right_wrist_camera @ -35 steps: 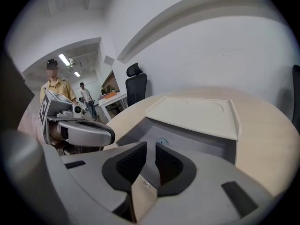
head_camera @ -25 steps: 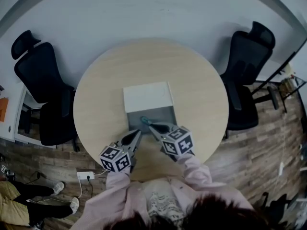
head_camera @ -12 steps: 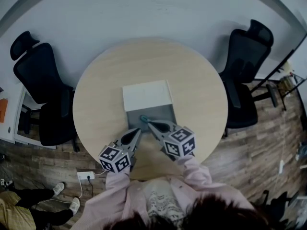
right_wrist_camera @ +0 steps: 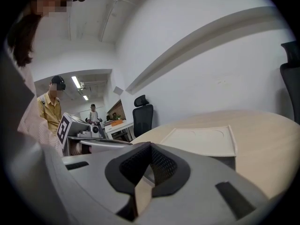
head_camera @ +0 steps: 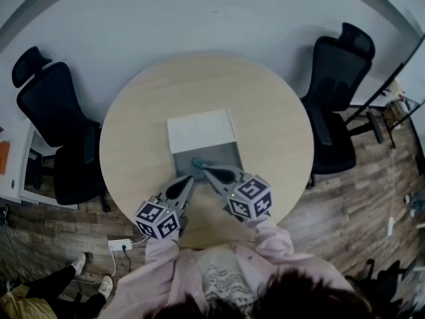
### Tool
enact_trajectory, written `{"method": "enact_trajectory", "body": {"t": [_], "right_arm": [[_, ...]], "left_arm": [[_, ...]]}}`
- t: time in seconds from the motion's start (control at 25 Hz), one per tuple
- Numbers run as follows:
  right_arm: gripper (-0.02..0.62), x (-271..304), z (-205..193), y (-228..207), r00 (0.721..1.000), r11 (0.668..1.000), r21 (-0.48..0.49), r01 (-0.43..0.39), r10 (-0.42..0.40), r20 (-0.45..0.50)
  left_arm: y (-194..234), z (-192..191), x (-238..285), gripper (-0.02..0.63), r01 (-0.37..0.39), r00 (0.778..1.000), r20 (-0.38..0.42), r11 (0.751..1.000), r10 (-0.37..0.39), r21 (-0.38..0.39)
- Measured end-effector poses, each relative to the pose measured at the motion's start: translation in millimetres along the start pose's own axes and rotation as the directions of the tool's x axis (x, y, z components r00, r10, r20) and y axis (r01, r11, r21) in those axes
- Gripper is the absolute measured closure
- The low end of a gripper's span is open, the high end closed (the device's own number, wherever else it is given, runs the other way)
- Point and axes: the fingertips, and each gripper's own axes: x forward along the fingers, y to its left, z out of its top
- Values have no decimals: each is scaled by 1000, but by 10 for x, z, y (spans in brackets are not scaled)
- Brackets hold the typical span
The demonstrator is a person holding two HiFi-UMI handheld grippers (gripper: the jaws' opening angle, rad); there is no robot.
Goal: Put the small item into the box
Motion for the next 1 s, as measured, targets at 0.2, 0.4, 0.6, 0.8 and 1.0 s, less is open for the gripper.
{"method": "enact_trajectory", "body": {"t": [0.2, 0.4, 0.6, 0.8, 1.0], "right_arm": [[598, -52, 32, 11, 1000, 1000, 6, -9, 8, 20], [598, -67, 43, 41, 999, 1000, 9, -18, 18, 28], [598, -86, 35, 79, 999, 1000, 6, -28, 27, 30], [598, -97, -2, 120, 999, 1000, 11, -30, 29, 26], [598, -131, -34, 138, 999, 999, 16, -29, 29, 24]], "left_arm": [[-46, 3, 13, 597, 9, 1000, -2, 1000, -9, 9], [-66, 28, 1, 597, 10, 1000, 4, 1000, -10, 15], [-105, 30, -13, 597, 15, 1000, 7, 1000, -15, 17], [-132, -4, -46, 597, 20, 1000, 1, 1000, -20, 13], [-178, -32, -52, 597, 26, 1000, -5, 1000, -26, 14]]}}
